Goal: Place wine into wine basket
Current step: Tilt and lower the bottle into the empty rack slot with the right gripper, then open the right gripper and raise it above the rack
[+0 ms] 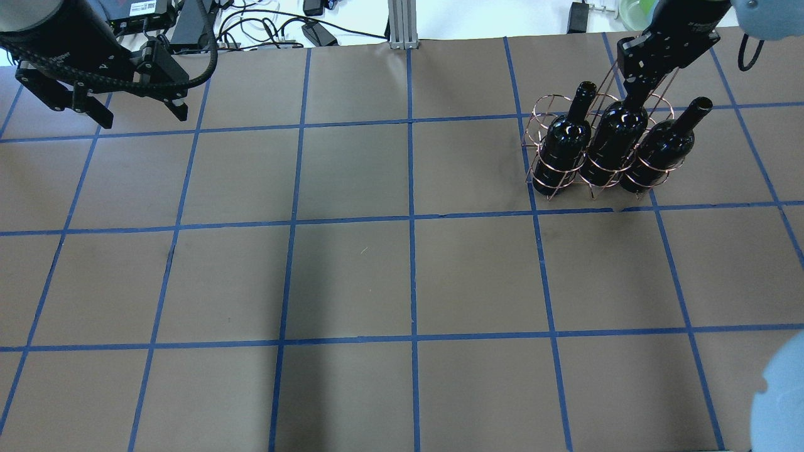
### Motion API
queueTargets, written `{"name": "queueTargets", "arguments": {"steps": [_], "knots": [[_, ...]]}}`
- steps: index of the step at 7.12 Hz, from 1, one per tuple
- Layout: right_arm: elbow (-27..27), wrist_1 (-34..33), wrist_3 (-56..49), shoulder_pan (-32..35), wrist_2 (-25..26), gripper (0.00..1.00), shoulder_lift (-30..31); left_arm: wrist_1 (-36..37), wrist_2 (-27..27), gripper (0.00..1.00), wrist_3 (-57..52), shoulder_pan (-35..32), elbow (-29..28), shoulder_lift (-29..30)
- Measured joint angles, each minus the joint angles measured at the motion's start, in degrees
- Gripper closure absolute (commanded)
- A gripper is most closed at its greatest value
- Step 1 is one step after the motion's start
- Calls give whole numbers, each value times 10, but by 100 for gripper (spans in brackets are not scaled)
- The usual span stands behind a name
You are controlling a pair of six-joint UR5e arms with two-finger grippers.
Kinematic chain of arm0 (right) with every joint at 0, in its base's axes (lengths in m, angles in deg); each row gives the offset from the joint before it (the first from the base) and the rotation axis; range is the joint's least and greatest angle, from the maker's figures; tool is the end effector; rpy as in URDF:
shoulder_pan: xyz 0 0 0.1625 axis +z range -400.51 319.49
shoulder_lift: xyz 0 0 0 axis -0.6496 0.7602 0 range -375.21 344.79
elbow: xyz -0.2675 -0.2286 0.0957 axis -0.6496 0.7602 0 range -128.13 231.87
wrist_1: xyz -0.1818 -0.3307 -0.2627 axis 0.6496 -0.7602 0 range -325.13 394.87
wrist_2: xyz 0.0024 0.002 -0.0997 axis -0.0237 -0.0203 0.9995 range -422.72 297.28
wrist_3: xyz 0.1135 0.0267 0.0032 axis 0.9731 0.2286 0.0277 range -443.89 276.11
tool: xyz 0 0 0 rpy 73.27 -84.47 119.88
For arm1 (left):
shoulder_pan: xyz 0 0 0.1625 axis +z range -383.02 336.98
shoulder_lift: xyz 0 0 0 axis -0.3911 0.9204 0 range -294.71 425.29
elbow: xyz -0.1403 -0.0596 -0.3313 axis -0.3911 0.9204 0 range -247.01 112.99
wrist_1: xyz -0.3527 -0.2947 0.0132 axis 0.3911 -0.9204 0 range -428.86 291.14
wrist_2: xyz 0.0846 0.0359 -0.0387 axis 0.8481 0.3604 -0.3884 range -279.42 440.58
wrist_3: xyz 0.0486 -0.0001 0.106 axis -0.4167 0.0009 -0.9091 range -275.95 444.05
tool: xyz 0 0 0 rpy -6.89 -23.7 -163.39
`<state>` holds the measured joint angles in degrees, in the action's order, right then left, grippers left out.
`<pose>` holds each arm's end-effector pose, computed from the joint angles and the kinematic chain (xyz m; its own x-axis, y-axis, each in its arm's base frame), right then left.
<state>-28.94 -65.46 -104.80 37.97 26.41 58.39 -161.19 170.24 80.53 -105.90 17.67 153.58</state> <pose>0.0035 -0.6595 0.3461 -0.9865 -0.1636 0.0053 -0.1636 0.9849 -0.0564 -0.0667 -0.5473 0.4729 -0.9980 -0.0626 0.0007 -0.0624 0.9947 -0.0822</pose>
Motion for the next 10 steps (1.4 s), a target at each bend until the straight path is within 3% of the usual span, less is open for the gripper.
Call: {"name": "queueTargets", "arguments": {"steps": [1,2,3,4,5,8,10], "knots": [[-3,-6,-4,0,0,100,-6,1,0,0,0,0,3,0],[-6,-13,-5,0,0,70,-10,1,0,0,0,0,5,-1],[-9,-15,-5,0,1,52,-12,1,1,0,0,0,5,-1],[-11,-14,-5,0,3,16,-11,1,2,0,0,0,6,-1],[-11,-13,-3,0,4,0,-6,1,1,0,0,0,6,-1],[-11,24,-1,2,2,0,47,1,3,0,0,0,6,-2],[-11,88,0,5,1,0,112,1,4,0,0,0,6,-2]]}}
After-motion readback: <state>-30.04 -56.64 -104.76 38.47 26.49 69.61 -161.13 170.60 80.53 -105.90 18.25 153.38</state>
